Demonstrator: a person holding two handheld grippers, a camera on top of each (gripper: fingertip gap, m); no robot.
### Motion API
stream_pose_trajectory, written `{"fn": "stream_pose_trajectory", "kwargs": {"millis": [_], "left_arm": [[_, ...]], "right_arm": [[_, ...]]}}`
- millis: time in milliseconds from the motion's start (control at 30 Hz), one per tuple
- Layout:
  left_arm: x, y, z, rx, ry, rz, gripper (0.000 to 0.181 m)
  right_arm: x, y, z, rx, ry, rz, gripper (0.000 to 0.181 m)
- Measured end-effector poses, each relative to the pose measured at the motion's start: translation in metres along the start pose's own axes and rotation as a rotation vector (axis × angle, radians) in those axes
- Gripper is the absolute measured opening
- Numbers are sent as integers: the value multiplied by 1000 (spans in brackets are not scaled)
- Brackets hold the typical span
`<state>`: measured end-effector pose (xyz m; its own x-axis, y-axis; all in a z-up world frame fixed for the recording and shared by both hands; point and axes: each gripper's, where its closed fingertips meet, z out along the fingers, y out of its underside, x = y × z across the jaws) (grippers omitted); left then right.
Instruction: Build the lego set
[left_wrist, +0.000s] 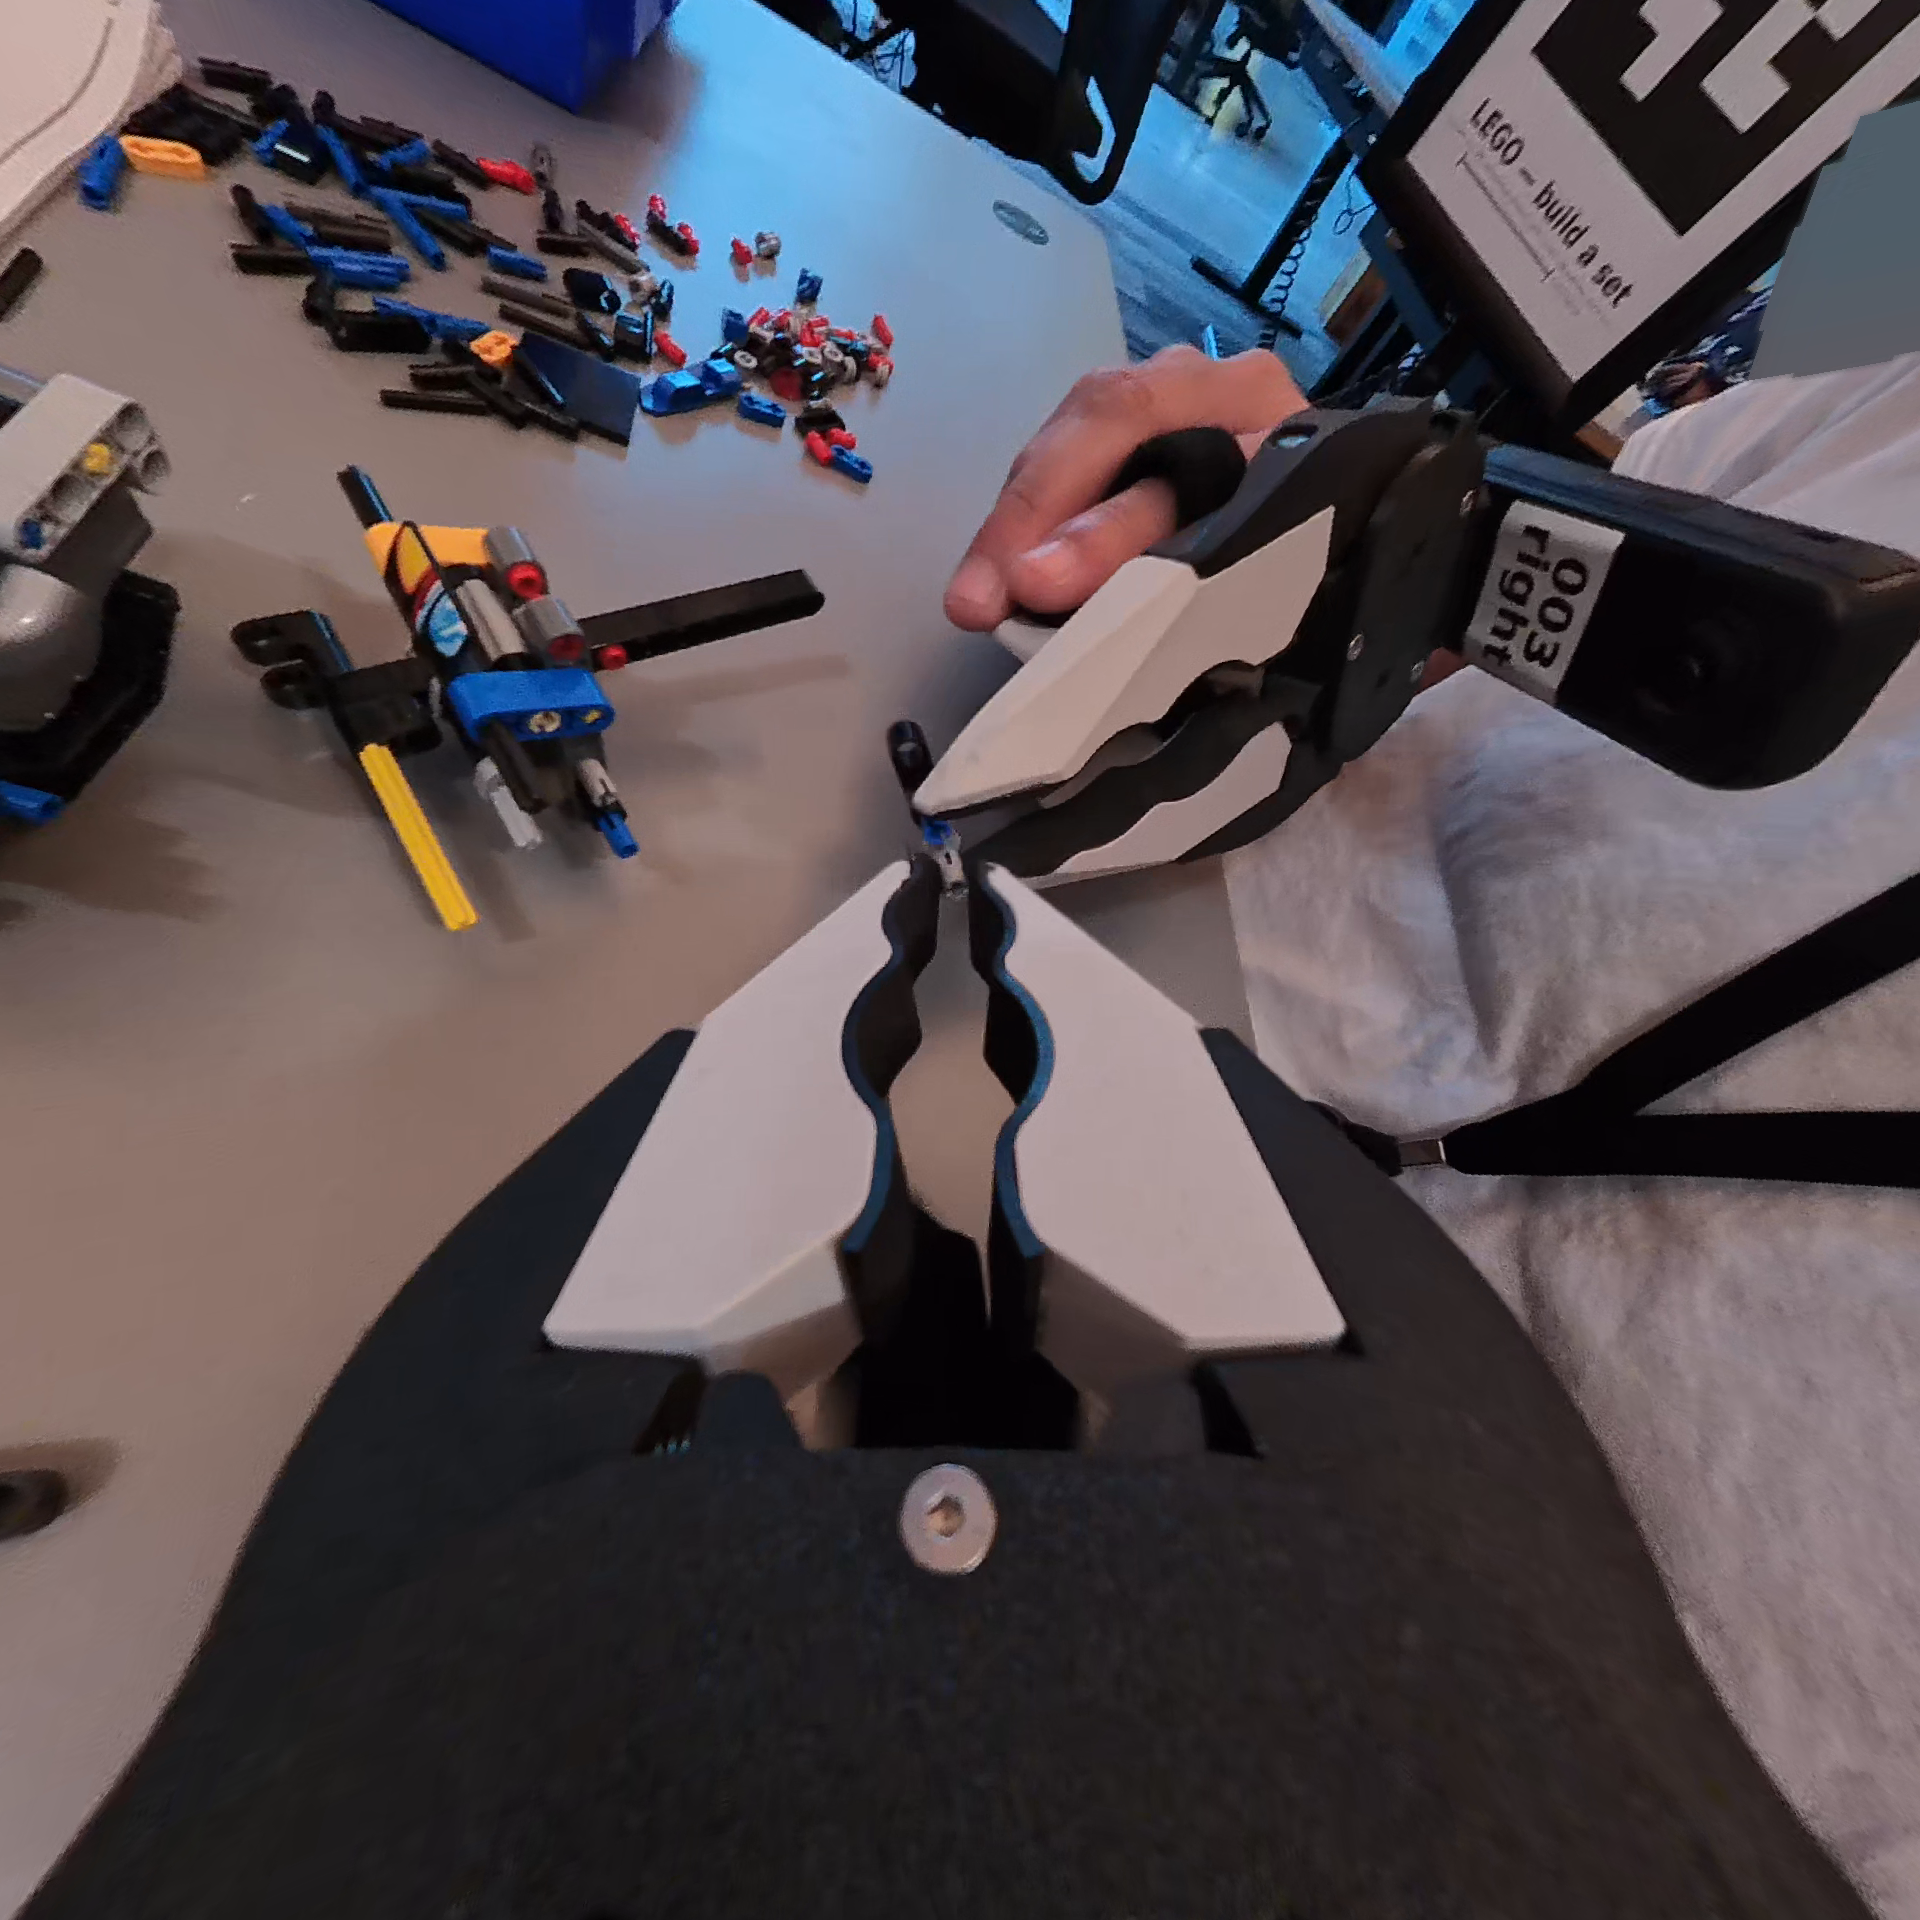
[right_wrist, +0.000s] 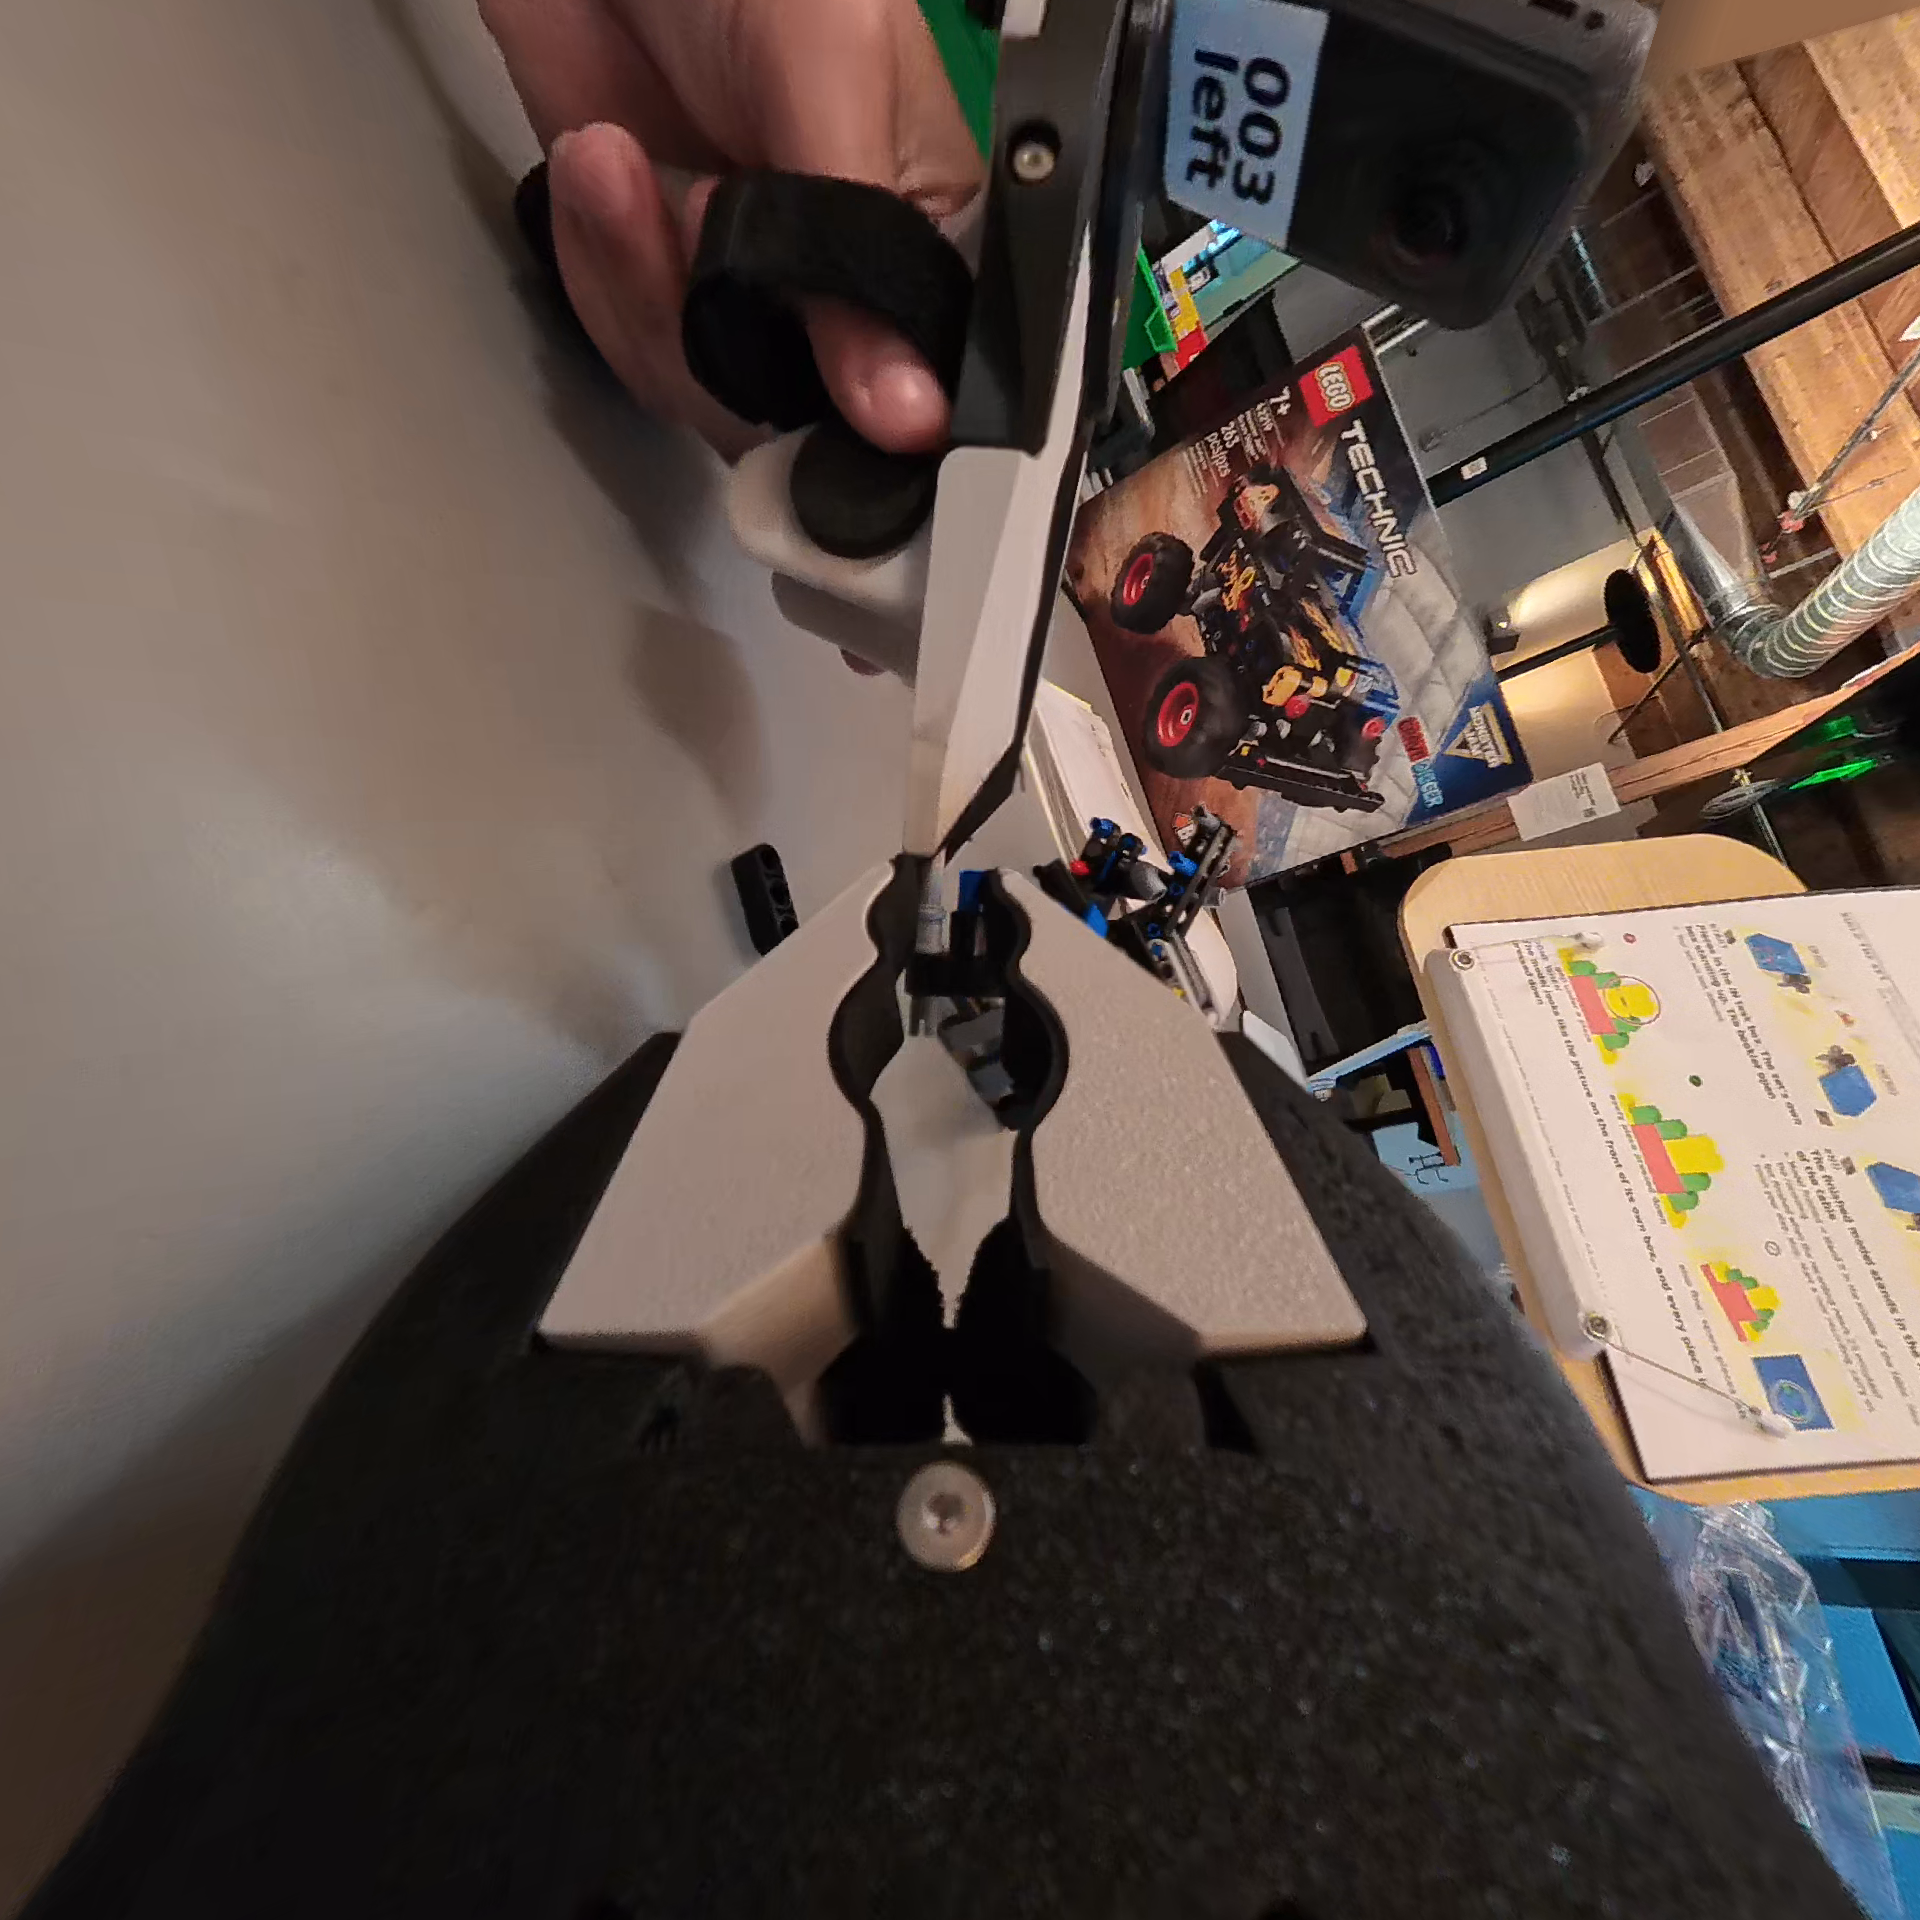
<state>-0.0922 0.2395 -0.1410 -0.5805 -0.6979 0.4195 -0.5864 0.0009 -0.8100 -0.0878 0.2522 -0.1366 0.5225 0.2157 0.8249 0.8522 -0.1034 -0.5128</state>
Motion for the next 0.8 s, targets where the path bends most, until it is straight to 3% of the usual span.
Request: {"fn": "stream_pose_trajectory", "kwargs": {"millis": [100, 167, 233, 333, 467, 567, 800], "left_arm": [[0, 0, -2, -7, 0, 17, 3], [-6, 3, -5, -43, -48, 85, 2], [-8, 7, -8, -84, -84, 205, 2], [-9, 12, -9, -154, -170, 423, 2], [-6, 18, -6, -218, -267, 676, 3], [-3, 16, -4, -214, -310, 765, 2], [2, 16, -1, -217, -347, 839, 3]], "right_arm": [[1, -1, 0, 10, -22, 55, 11], [2, -5, -3, 36, -88, 190, 20], [7, -9, -11, 71, -224, 389, 28], [5, -1, -18, 10, -497, 607, 36], [-12, 17, -14, -104, -630, 521, 33], [-31, 13, -9, -106, -709, 462, 25], [-31, 5, 0, -90, -644, 359, 7]]}}
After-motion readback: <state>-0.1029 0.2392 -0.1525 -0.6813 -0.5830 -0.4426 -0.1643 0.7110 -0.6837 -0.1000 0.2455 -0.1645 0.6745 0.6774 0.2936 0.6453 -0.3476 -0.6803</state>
